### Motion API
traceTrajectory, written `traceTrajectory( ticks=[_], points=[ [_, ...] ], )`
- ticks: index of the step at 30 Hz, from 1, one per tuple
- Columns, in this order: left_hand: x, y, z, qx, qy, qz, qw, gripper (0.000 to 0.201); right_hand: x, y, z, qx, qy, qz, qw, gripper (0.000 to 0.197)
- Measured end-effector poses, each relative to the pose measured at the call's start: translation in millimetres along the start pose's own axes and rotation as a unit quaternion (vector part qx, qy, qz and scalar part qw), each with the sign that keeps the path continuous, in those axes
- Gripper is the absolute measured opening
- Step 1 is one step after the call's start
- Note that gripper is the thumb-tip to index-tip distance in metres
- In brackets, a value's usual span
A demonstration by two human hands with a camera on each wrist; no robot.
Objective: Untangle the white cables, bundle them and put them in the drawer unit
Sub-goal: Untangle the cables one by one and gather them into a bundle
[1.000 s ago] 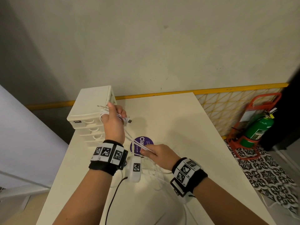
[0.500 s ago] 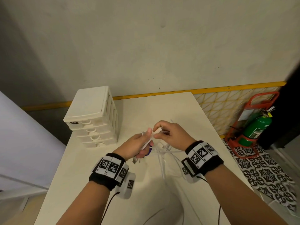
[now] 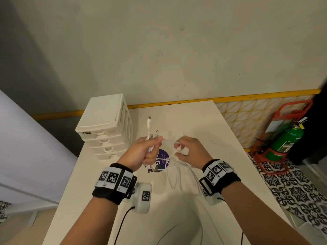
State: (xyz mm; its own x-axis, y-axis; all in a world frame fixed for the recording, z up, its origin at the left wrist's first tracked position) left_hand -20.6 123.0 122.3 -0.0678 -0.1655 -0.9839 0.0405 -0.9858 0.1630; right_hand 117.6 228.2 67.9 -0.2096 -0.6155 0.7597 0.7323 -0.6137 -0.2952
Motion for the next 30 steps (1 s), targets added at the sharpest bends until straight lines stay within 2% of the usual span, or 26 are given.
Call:
traceTrajectory(
  ticks=[4,7,12,14,17,19,21,24,27,28,30],
  points=[
    [-5.3,-1.5,7.4,-0.033,0.025,-0.029,0.999,0.033,2.9,-6.2,11.6,-0.041,0.055,0.008,0.998,0.070],
    [-12.0,-1.5,16.3,-0.075,0.045,-0.045,0.995,0.032,-2.0,-3.5,15.1,-0.068,0.053,0.010,0.996,0.088],
    [-9.9,1.2,29.6,-0.172,0.079,-0.042,0.981,0.031,-16.2,9.7,2.9,-0.040,0.076,-0.024,0.996,0.077],
    [-7.7,2.8,37.5,-0.214,0.113,-0.046,0.969,0.031,-20.2,14.8,-0.9,-0.021,0.110,-0.062,0.992,0.079],
    [-9.6,8.1,55.3,-0.245,0.181,-0.071,0.950,0.030,-38.2,29.5,-13.2,0.075,0.148,-0.176,0.970,0.073],
    [-15.7,11.4,66.1,-0.247,0.195,-0.085,0.945,0.031,-53.8,46.5,-20.6,0.108,0.109,-0.272,0.950,0.056],
    [-19.8,14.9,74.1,-0.259,0.172,-0.090,0.946,0.030,-62.1,55.5,-15.9,0.063,0.072,-0.321,0.942,0.013],
    [-18.6,23.1,88.2,-0.295,0.177,-0.106,0.933,0.030,-69.5,57.8,14.1,-0.047,0.114,-0.347,0.930,0.021],
    [-12.5,36.2,107.8,-0.352,0.218,-0.113,0.903,0.032,-78.9,69.5,56.5,-0.164,0.221,-0.377,0.884,0.026],
    [-10.2,40.2,113.4,-0.366,0.236,-0.115,0.893,0.033,-85.2,75.1,68.1,-0.190,0.200,-0.401,0.873,0.027],
    [-5.3,43.5,119.3,-0.380,0.268,-0.113,0.878,0.035,-97.4,83.8,79.7,-0.230,0.071,-0.442,0.864,0.031]
  ],
)
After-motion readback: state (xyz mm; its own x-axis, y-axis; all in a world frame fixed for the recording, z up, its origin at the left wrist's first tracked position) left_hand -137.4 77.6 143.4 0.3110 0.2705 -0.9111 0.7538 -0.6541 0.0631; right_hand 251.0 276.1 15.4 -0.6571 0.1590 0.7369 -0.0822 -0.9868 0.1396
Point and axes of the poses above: each hand's wrist, its own y-axis away from the middle knuckle, its own z-axis out of the back of the hand, x = y × z, the point moved 5 cm from there along -y, towards the middle knuckle, and after that the axes turned 11 degrees about -y, right-handed, at the moved point
